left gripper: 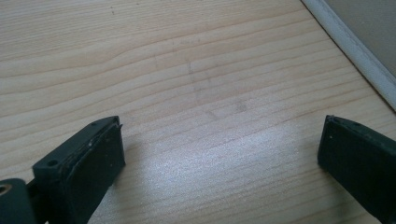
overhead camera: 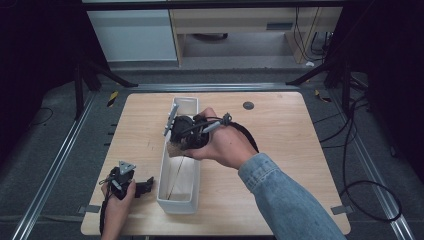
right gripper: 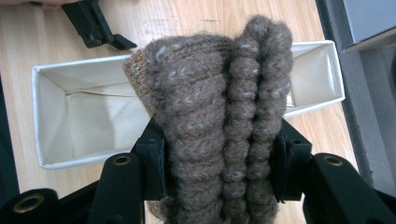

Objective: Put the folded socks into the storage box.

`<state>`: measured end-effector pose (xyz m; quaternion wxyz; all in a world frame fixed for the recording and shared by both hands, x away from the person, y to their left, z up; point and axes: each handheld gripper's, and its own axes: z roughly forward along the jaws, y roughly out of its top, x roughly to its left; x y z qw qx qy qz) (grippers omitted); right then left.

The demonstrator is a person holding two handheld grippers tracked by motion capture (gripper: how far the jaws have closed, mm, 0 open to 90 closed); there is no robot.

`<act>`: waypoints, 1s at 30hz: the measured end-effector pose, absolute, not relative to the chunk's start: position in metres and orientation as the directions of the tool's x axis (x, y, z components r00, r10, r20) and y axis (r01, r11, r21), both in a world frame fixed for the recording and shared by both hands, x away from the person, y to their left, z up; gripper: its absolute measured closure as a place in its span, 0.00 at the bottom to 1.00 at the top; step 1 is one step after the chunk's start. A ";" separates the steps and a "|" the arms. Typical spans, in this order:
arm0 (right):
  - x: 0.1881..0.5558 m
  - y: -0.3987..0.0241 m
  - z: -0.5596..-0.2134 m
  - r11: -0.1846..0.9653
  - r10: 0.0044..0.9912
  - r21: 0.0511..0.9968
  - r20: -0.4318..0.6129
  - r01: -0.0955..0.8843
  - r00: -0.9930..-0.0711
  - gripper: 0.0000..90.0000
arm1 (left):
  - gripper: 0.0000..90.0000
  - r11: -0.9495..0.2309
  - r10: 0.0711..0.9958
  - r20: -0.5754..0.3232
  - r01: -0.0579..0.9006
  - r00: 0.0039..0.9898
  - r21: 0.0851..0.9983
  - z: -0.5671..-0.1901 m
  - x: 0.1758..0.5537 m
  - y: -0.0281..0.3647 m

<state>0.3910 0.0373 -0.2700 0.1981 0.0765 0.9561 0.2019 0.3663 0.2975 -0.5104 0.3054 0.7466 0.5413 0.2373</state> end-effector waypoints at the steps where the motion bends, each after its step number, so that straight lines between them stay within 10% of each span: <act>1: 0.391 0.037 -0.270 0.907 0.226 0.416 -0.348 0.066 -0.910 0.55 | 0.00 -0.228 0.953 0.024 0.663 0.302 0.713 -0.510 0.366 0.298; 30: 0.386 0.058 -0.305 0.927 0.183 0.369 -0.292 0.065 -0.939 0.54 | 0.00 -0.230 0.953 0.025 0.663 0.303 0.712 -0.510 0.366 0.298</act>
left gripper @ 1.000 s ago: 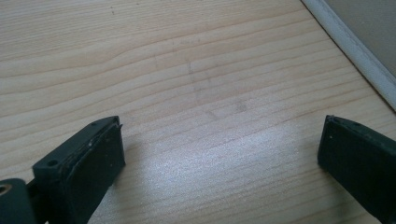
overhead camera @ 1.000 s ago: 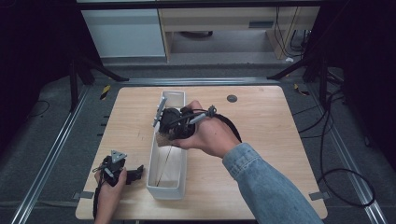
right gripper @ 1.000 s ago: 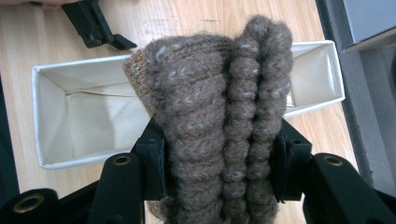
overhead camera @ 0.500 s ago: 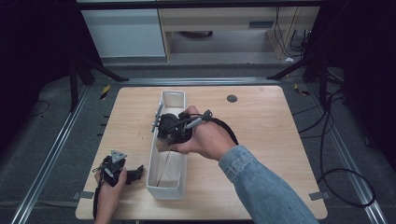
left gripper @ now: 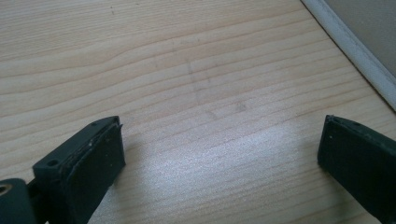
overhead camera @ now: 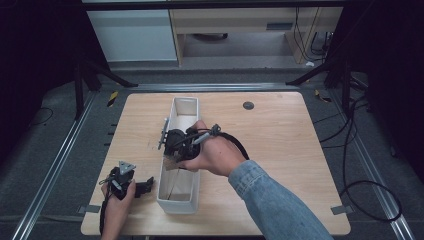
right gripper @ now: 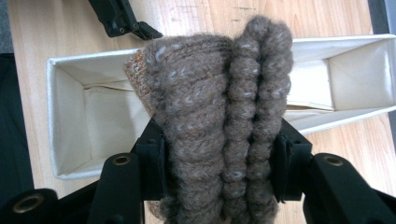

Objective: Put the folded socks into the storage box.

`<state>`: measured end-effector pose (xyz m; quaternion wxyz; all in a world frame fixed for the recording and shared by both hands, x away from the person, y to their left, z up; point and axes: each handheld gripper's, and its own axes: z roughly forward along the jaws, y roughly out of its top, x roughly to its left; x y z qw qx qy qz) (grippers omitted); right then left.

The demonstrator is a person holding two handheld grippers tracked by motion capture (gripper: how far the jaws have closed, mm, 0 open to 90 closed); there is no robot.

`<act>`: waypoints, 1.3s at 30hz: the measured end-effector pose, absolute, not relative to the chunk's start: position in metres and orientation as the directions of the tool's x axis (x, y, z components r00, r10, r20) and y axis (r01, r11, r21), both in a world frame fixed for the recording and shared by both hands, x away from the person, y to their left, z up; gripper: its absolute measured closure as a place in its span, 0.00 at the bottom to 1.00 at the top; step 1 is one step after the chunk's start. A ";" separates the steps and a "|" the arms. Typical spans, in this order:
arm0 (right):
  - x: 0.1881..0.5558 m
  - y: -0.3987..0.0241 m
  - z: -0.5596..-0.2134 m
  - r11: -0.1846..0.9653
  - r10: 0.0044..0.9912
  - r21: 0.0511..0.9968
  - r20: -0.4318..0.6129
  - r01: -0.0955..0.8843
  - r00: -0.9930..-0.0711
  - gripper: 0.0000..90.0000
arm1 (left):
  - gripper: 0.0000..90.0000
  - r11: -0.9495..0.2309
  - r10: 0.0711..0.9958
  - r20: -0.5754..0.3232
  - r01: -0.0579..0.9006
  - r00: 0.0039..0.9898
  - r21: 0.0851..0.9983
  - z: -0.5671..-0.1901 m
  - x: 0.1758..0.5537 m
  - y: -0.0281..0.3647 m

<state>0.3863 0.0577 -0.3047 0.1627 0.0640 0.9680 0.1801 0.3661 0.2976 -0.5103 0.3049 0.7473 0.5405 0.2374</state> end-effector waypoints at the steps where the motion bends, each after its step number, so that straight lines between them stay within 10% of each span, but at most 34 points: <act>1: 0.386 0.058 -0.305 0.927 0.183 0.369 -0.292 0.065 -0.939 0.54 | 0.00 -0.229 0.953 0.025 0.663 0.303 0.712 -0.510 0.366 0.298; 39: 0.355 0.069 -0.307 0.940 0.138 0.339 -0.281 0.036 -0.950 0.54 | 0.00 -0.227 0.953 0.024 0.661 0.301 0.715 -0.511 0.366 0.297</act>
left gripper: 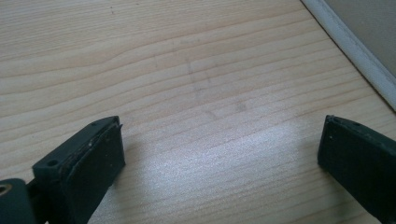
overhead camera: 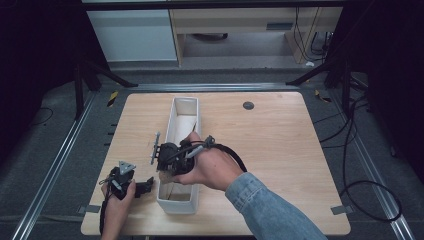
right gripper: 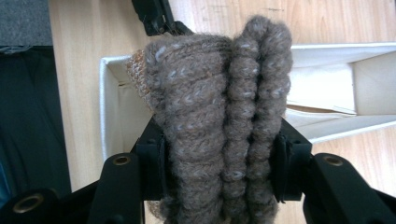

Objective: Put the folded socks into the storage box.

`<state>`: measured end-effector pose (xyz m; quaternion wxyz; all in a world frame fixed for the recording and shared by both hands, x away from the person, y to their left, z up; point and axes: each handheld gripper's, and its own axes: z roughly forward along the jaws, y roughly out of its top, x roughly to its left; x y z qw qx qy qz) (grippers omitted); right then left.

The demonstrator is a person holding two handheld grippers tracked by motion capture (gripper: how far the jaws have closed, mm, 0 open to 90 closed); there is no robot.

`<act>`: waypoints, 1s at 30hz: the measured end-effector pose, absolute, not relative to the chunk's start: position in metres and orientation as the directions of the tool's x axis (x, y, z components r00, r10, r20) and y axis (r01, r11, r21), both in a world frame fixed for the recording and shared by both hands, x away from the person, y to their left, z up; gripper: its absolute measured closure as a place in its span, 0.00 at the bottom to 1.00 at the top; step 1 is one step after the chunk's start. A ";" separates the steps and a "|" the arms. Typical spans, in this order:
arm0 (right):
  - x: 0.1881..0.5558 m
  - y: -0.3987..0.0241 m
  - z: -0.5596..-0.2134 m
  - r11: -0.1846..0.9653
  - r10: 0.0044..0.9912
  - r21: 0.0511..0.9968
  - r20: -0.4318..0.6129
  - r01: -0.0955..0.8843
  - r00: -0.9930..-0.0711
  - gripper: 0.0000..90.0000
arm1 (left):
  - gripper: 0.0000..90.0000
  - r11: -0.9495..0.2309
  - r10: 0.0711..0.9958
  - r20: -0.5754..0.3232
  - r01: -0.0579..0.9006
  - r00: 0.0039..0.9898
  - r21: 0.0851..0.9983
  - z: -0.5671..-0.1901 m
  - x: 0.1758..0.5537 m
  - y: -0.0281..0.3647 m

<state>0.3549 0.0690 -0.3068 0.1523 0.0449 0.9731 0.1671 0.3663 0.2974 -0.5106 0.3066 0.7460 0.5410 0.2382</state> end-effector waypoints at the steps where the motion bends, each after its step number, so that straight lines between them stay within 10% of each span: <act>1: 0.353 0.070 -0.308 0.942 0.137 0.333 -0.280 0.038 -0.950 0.54 | 0.00 -0.227 0.953 0.024 0.661 0.301 0.715 -0.511 0.366 0.297; 30: 0.349 0.082 -0.346 0.938 0.160 0.337 -0.215 0.081 -0.963 0.56 | 0.00 -0.226 0.953 0.022 0.660 0.302 0.716 -0.511 0.367 0.297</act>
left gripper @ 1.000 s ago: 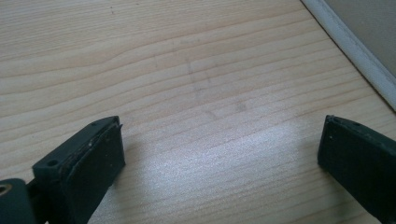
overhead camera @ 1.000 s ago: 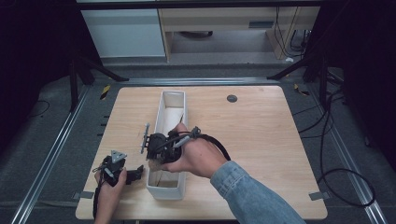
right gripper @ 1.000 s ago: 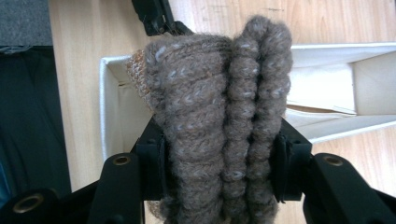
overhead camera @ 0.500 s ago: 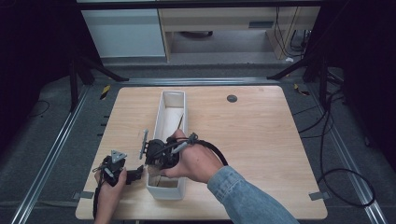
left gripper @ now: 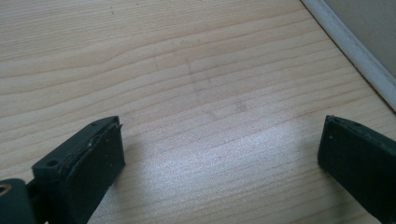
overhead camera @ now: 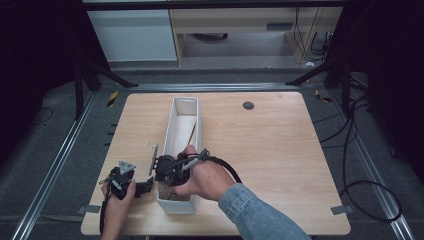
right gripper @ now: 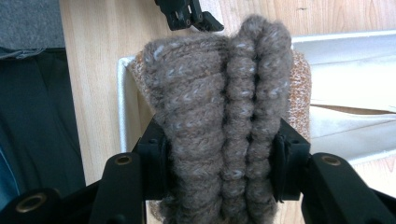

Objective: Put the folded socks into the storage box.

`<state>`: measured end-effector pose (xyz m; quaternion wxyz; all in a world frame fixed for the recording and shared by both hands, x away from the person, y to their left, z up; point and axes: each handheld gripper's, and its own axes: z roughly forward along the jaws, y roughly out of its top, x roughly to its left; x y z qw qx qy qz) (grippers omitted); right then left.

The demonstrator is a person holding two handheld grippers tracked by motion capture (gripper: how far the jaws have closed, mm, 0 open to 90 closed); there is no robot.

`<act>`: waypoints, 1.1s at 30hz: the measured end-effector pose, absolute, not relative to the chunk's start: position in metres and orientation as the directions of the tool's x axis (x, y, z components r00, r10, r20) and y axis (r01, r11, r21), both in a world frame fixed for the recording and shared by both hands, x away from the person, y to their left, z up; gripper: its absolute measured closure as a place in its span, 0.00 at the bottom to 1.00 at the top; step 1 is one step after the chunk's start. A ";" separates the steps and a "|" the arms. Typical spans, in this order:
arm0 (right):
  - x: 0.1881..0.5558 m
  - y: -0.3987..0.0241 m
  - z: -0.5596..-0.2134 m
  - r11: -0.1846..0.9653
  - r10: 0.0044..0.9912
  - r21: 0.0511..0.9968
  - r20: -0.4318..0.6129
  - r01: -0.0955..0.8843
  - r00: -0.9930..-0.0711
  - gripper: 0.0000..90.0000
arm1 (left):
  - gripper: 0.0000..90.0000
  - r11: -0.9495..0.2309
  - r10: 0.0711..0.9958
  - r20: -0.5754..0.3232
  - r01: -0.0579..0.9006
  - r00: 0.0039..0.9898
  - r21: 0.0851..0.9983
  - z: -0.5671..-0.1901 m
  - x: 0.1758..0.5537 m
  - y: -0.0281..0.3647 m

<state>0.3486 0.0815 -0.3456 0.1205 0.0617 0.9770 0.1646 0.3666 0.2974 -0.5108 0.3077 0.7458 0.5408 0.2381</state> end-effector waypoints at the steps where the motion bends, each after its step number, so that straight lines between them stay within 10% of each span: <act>1: 0.349 0.082 -0.346 0.938 0.158 0.338 -0.215 0.078 -0.964 0.56 | 0.00 -0.226 0.953 0.022 0.660 0.302 0.716 -0.511 0.367 0.297; 33: 0.359 0.082 -0.376 0.933 0.180 0.340 -0.152 0.120 -0.972 0.52 | 0.00 -0.227 0.953 0.023 0.661 0.302 0.715 -0.511 0.367 0.297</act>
